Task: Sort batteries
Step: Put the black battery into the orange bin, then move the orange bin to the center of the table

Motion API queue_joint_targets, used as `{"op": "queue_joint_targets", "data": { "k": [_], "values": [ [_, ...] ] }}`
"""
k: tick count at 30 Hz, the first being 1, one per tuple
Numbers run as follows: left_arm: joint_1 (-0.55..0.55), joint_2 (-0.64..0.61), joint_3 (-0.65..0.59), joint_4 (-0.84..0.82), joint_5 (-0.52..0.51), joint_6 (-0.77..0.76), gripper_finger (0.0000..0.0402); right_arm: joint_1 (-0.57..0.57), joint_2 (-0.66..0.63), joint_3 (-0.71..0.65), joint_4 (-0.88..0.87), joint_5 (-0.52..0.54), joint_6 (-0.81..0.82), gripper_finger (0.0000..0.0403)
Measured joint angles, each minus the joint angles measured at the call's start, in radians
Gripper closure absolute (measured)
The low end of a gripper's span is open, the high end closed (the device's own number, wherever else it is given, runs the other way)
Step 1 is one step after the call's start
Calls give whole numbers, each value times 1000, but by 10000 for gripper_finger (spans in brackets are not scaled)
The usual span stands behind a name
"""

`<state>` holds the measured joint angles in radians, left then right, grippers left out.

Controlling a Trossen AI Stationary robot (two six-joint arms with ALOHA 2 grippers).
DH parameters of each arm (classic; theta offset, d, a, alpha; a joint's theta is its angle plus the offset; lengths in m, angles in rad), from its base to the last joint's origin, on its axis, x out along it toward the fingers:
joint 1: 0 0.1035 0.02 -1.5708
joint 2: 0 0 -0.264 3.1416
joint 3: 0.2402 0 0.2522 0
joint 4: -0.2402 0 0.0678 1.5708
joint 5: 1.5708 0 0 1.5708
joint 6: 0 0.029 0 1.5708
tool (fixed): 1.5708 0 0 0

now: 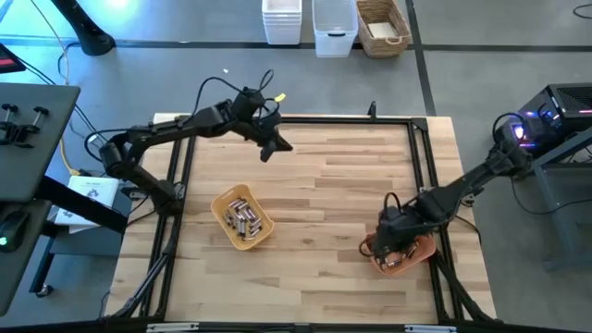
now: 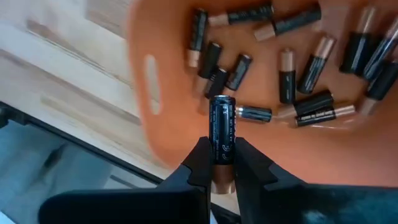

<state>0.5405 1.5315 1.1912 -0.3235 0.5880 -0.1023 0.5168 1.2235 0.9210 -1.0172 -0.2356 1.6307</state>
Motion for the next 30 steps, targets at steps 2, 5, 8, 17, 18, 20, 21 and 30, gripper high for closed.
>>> {"op": "queue_joint_targets", "data": {
  "k": [2,5,8,17,18,20,21,30],
  "values": [
    [-31,-15,0,24,10,-25,401,25,-33,-60,48,1,52,379],
    [-65,-33,0,43,0,-76,401,38,-93,-158,132,0,94,379],
    [-90,-61,-4,52,-63,-139,401,35,-152,-226,184,11,65,355],
    [-220,-339,-317,380,-282,-539,402,27,-246,-249,184,63,-153,189],
    [-239,-375,-361,413,-320,-571,402,27,-246,-249,184,63,-177,181],
    [-277,-444,-439,473,-392,-614,402,27,-246,-249,199,77,-220,172],
    [-296,-478,-475,500,-426,-628,402,27,-246,-249,220,96,-242,171],
    [-442,-780,-765,595,-678,-593,402,-77,-246,-247,553,172,-357,168]
  ]
}}
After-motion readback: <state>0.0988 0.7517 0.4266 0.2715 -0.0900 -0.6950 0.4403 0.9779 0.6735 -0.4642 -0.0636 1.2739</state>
